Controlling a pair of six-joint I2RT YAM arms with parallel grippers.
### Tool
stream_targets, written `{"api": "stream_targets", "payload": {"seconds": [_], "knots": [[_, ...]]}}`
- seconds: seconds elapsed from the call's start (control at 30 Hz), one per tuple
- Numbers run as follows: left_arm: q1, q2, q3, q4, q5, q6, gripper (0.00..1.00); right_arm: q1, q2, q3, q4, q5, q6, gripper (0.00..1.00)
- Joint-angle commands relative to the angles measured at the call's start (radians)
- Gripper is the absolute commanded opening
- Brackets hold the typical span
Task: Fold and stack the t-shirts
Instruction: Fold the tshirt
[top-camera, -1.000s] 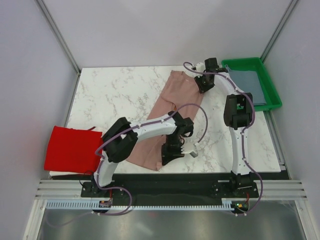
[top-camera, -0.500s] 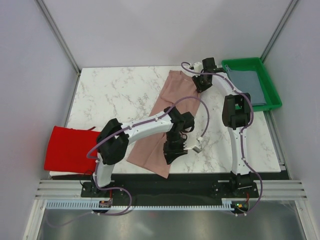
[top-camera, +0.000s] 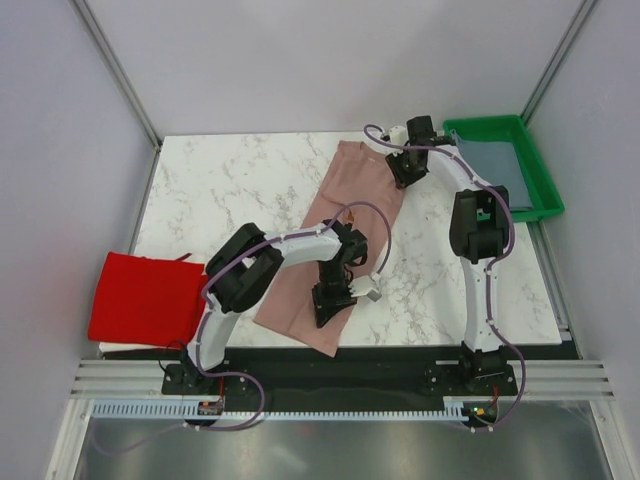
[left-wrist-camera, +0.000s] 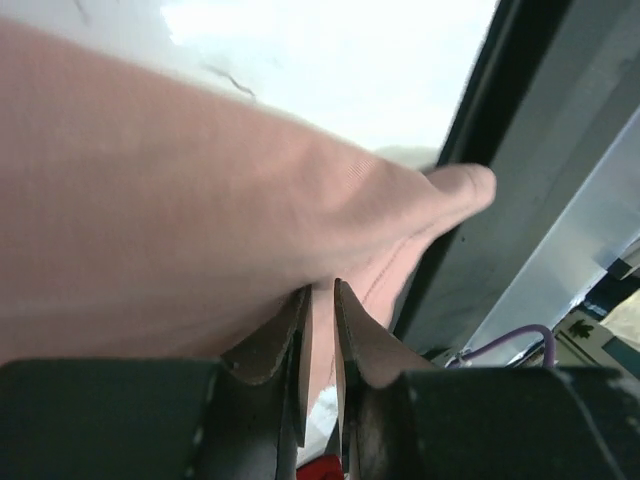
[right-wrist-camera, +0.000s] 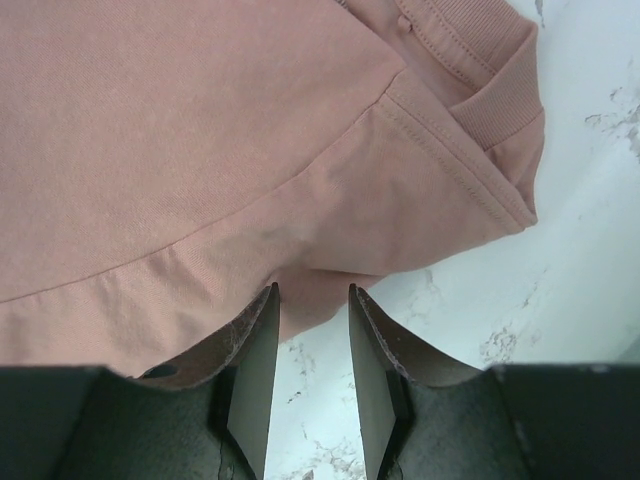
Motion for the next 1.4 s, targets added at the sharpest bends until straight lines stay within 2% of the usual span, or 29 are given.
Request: {"api": "stream_targets", "payload": {"seconds": [0.0, 0.27, 0.37, 0.7, 0.83, 0.93, 1.0, 1.03, 1.13, 1.23, 1.27, 1.33, 1.37], "knots": [[-0.005, 0.037, 0.026, 0.052, 0.031, -0.035, 0.2, 0.007, 0.005, 0.018, -0.009, 0.001, -0.012, 0.42], [-0.023, 0.132, 0.118, 0.053, 0.064, -0.053, 0.21, 0.029, 0.167, 0.207, -0.014, 0.032, -0.026, 0.42], [-0.055, 0.18, 0.228, 0.035, 0.079, -0.056, 0.21, 0.049, 0.218, 0.29, -0.003, 0.038, -0.035, 0.43], [-0.121, 0.32, 0.517, -0.034, 0.117, -0.09, 0.21, 0.082, 0.282, 0.386, 0.158, 0.01, 0.016, 0.5], [-0.13, 0.314, 0.577, -0.06, 0.123, -0.114, 0.21, 0.096, 0.285, 0.408, 0.206, -0.017, 0.036, 0.53], [-0.133, 0.218, 0.566, -0.098, 0.12, -0.119, 0.21, 0.101, 0.256, 0.434, 0.22, 0.001, 0.046, 0.54], [-0.132, 0.139, 0.536, -0.137, 0.087, -0.116, 0.23, 0.095, 0.168, 0.401, 0.226, 0.025, 0.056, 0.54], [-0.132, 0.04, 0.527, -0.146, 0.072, -0.12, 0.24, 0.09, 0.128, 0.378, 0.229, 0.033, 0.066, 0.55], [-0.107, -0.147, 0.476, -0.142, -0.008, -0.172, 0.28, 0.056, -0.143, 0.155, 0.298, 0.024, 0.152, 0.56], [-0.054, -0.31, 0.395, -0.056, -0.112, -0.296, 0.46, 0.024, -0.364, -0.063, 0.339, -0.011, 0.25, 0.57], [-0.035, -0.341, 0.366, -0.033, -0.139, -0.321, 0.56, 0.02, -0.412, -0.119, 0.338, -0.023, 0.276, 0.56], [0.023, -0.39, 0.307, 0.032, -0.16, -0.408, 0.56, 0.009, -0.503, -0.225, 0.332, -0.106, 0.321, 0.57], [0.1, -0.412, 0.272, 0.042, -0.145, -0.442, 0.54, 0.009, -0.585, -0.327, 0.312, -0.126, 0.359, 0.57]]}}
